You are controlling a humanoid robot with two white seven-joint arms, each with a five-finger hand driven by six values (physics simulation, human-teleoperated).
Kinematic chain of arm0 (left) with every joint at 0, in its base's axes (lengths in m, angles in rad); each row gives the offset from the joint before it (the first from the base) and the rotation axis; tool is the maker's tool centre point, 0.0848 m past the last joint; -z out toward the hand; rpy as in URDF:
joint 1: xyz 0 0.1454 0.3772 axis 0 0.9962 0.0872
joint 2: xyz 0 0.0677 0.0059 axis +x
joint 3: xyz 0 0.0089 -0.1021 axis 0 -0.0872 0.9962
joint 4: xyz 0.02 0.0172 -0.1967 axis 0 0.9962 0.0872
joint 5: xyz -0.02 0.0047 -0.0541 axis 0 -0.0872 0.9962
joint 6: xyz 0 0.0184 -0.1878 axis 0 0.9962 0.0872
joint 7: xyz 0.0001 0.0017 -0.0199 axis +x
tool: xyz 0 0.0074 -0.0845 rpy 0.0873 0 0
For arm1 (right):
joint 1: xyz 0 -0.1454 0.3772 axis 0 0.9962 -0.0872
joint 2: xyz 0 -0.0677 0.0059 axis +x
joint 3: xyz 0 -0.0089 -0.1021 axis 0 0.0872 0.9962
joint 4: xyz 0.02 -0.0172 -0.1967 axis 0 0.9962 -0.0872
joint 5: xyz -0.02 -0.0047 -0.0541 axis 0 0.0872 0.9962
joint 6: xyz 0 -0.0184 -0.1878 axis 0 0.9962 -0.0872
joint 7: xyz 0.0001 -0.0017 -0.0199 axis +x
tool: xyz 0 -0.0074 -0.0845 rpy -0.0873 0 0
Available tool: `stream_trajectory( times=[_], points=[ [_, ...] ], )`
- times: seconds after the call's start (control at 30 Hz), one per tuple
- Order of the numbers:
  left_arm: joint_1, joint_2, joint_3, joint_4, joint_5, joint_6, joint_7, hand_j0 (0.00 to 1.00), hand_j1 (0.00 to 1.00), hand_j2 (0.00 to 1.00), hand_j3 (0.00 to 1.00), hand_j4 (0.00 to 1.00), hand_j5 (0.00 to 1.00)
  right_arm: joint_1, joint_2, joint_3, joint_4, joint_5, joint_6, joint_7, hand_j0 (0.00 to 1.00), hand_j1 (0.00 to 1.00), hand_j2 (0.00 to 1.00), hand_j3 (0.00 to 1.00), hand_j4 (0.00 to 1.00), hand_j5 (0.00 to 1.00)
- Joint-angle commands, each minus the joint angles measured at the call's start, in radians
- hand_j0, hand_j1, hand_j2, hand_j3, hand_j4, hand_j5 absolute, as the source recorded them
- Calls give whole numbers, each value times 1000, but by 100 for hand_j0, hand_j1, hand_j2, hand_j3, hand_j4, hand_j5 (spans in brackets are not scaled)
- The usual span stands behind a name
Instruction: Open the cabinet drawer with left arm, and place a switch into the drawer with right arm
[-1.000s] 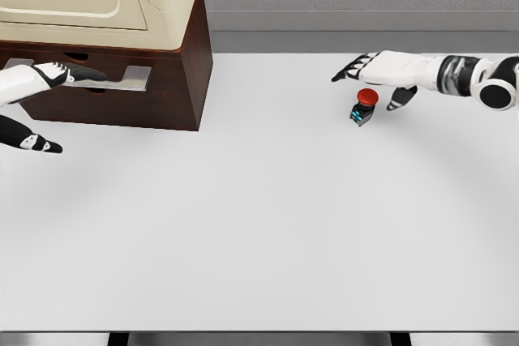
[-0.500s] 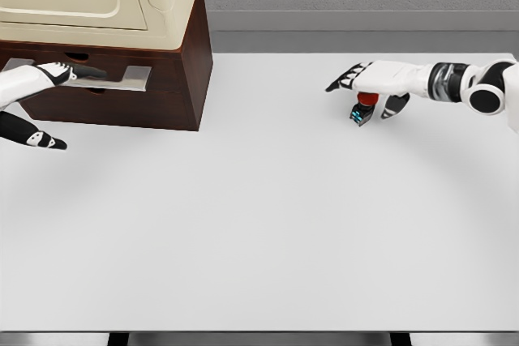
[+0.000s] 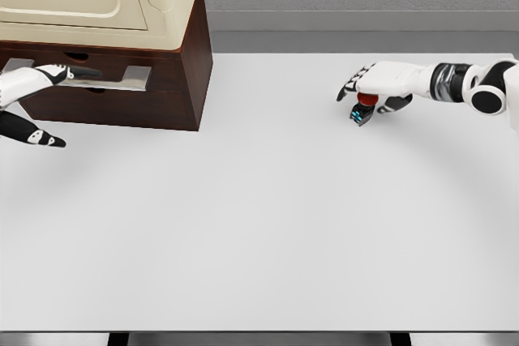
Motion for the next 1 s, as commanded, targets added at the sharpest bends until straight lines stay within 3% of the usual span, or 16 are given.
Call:
stream_trajectory(
  times=[0.0, 0.07, 0.17, 0.3, 0.53, 0.8, 0.97],
  points=[
    [0, -18, 0, 15, 4, 2, 1, 100, 100, 100, 100, 100, 100, 2, 0, -9, -2, 7, 0, 0, 64, 64, 64, 64, 64, 64],
    [0, -22, 0, 18, 4, 2, 1, 100, 100, 100, 100, 100, 100, 12, 2, -9, -3, 18, 0, 0, 64, 64, 64, 64, 64, 64],
    [0, -22, 0, 18, 4, 2, 3, 100, 100, 100, 100, 100, 100, 11, 0, -9, -5, 21, 0, 0, 52, 52, 52, 52, 52, 52],
    [-11, -24, 2, 20, 4, 2, 3, 100, 100, 100, 100, 100, 100, 11, 0, -11, -3, 21, 0, 0, 47, 47, 47, 47, 47, 47],
    [-14, -58, 0, 55, -13, 2, 4, 100, 100, 100, 100, 100, 100, 8, -1, -17, -19, 21, 0, 0, 47, 47, 47, 47, 47, 47],
    [-8, -55, -3, 80, -11, 2, 3, 100, 100, 100, 100, 100, 100, 14, -12, -77, -100, 22, 0, 0, 47, 47, 47, 47, 47, 47],
    [-8, -55, -3, 87, -11, 2, 3, 100, 100, 100, 100, 100, 100, 11, -43, -92, -189, 22, 0, 0, 47, 47, 47, 47, 47, 47]
  ],
)
